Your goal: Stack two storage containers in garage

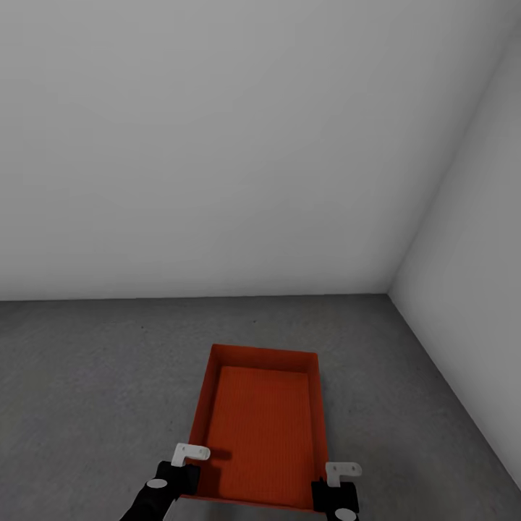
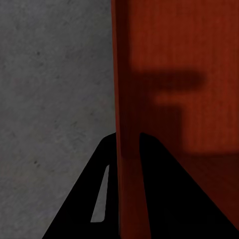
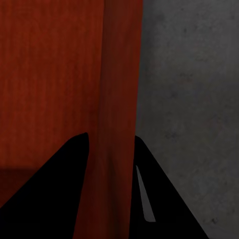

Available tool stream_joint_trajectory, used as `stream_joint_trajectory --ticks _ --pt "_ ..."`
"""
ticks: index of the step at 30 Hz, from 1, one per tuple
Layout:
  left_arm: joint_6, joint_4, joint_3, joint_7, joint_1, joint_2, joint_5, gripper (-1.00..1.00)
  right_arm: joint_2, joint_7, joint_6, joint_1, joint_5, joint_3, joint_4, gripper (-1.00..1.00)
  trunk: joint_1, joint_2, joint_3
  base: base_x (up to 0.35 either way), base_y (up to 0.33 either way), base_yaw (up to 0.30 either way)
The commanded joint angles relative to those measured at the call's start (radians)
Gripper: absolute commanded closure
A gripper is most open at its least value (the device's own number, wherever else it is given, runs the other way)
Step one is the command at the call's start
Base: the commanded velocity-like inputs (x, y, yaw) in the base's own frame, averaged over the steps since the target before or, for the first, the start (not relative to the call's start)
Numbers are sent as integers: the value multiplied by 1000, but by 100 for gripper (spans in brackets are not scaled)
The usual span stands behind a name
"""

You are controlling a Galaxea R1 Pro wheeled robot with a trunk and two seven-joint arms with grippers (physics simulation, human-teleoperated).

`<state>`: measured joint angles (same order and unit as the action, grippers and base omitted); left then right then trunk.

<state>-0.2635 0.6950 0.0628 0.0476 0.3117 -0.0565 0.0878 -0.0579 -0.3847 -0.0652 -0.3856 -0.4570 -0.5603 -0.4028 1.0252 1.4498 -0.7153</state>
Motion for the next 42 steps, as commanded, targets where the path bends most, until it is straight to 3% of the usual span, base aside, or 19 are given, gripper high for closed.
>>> stream_joint_trajectory --ticks 1,5,22,29,35,42 --pt "-5 -84 11 -25 0 1 -5 100 33 -11 -9 -3 15 5 -2 100 0 0 -1 0 0 0" --pt "-5 -84 11 -25 -1 1 -5 100 33 -11 -9 -3 15 5 -2 100 0 0 -1 0 0 0" --pt "-5 -84 11 -25 -1 1 -5 100 33 -11 -9 -3 15 5 -2 100 65 119 -54 0 0 0" --pt "-5 -84 11 -25 -1 1 -5 100 33 -11 -10 -3 15 5 -2 100 65 119 -54 0 0 0" --pt "-5 -84 11 -25 0 1 -5 100 33 -11 -10 -2 15 5 -2 100 88 161 -73 0 0 0" --pt "-5 -84 11 -25 -1 1 -5 100 33 -11 -10 -3 15 5 -2 100 88 161 -73 0 0 0"
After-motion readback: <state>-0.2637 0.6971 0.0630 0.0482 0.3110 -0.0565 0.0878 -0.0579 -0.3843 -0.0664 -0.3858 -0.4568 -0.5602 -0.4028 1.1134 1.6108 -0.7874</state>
